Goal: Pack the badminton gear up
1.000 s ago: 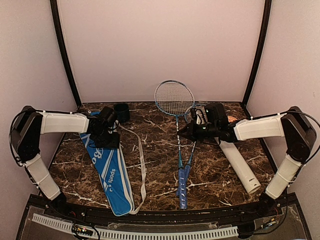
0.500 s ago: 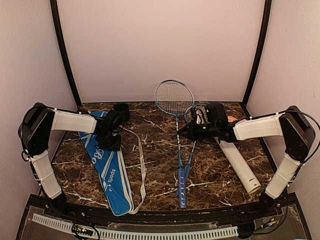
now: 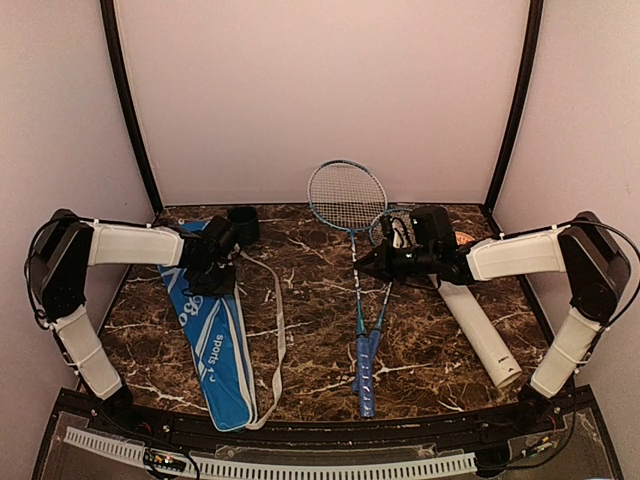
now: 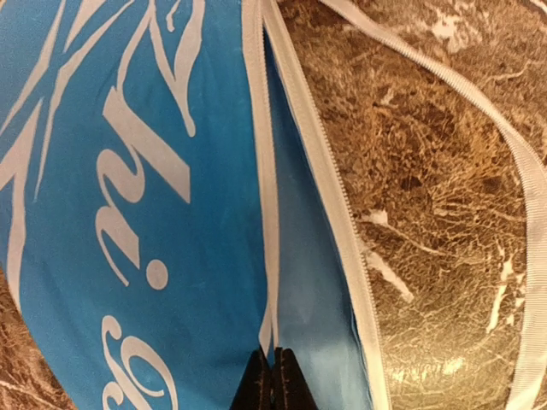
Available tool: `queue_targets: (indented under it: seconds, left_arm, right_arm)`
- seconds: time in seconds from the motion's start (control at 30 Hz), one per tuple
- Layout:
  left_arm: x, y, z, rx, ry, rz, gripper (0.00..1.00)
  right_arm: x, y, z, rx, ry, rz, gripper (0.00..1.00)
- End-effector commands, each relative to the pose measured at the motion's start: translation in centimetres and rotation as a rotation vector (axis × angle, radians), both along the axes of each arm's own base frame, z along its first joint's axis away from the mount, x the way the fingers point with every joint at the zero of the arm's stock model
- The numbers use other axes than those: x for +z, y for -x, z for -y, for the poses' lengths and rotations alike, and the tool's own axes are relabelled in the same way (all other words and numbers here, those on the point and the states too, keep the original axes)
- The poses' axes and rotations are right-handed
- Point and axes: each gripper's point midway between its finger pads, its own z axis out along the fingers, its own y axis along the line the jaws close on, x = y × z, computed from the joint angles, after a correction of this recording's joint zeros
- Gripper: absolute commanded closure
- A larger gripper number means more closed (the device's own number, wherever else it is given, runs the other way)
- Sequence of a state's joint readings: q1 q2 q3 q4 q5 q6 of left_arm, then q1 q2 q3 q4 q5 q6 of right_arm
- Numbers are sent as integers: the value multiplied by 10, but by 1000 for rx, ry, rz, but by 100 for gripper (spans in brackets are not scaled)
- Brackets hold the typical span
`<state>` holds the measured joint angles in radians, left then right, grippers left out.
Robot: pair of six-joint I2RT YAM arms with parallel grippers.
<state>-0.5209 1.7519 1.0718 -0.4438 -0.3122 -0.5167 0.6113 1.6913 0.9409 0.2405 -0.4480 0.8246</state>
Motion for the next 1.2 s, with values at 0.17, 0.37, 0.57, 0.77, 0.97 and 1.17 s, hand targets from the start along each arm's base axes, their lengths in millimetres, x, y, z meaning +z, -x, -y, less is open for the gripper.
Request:
queue_targets:
  seconds: [0.17, 0.37, 0.57, 0.77, 0.97, 1.17]
  left_arm:
    - [102, 1, -36, 40, -89, 251, 100]
    - [182, -5, -30, -24, -19, 442, 100]
    - [226, -11, 16, -212, 131, 517, 100]
    - [227, -18, 64, -322, 203, 494, 100]
    - [197, -30, 100, -312, 281, 408, 100]
    - [147, -41, 133, -294, 349, 283, 100]
  right_arm:
    - [15, -4, 1, -2, -35, 50, 100]
    - [23, -2, 4, -5, -37, 64, 100]
    - [31, 0, 12, -18, -37, 75, 100]
    - [49, 6, 35, -46, -26, 112, 100]
    - [50, 25, 56, -48, 40, 111, 100]
    - [40, 50, 66, -19, 88, 61, 100]
